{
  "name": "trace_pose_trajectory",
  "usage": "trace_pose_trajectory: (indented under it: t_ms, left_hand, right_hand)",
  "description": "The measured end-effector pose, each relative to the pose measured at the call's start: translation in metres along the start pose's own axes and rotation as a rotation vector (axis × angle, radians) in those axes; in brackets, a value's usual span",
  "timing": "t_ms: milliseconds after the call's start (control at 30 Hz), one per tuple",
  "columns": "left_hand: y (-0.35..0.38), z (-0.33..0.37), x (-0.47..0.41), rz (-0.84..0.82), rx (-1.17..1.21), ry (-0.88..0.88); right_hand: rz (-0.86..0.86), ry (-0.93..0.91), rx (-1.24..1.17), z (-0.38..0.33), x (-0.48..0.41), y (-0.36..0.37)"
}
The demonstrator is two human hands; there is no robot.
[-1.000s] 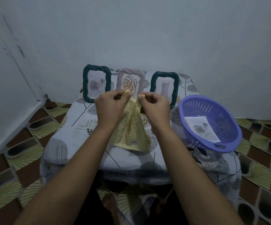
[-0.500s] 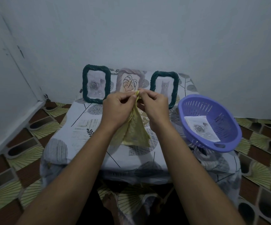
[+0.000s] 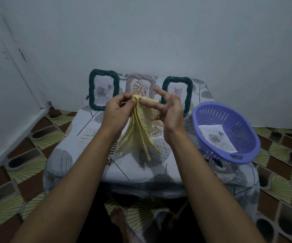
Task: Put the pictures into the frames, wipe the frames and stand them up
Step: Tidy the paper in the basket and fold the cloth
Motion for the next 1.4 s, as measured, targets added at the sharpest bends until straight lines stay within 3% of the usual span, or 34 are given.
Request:
trace_pose_trajectory:
  t_ms: [300, 500, 800, 900, 1067, 1233, 1400]
  left_hand:
    - [-0.005, 0.005, 0.004, -0.042, -0.033, 0.056]
    - [-0.008, -0.001, -0.002, -0.034, 0.072, -0.014]
    - [-0.013, 0.001, -0.007, -0.048, 0.183, -0.017]
    - [-0.023, 0.003, -0.009, -0.025, 0.183, 0.054]
    - [-0.038, 0.005, -0.010, 0.071, -0.049, 0.153]
    - [-0.042, -0.014, -0.011, 0.079, 0.014, 0.062]
    - [-0.040, -0.038, -0.012, 0.102, 0.080, -0.052]
  right_hand:
    - [-0.052, -0.067, 0.113, -0.003, 0.001, 0.002]
    - [-0.105, -0.280, 0.755, 0.003, -0.008, 0.003]
    - [-0.122, -0.273, 1.016, 0.008, -0.012, 0.000]
    - [-0.092, -0.286, 0.957, 0.002, -0.015, -0.005]
    - [-0.113, -0.292, 0.651, -0.009, -0.014, -0.009]
    - [-0.060, -0.281, 0.389, -0.013, -0.015, -0.015]
    - [-0.002, -0.233, 0.307, -0.004, -0.019, -0.023]
Point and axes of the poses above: each hand's wrist, its own x-axis away from the middle knuckle, its own y-axis out of the palm, z = x × y, the point moved 10 cm from there along -x, towards the middle knuckle, and after that the axes turned 9 degrees about -x, right-handed, at the moved point
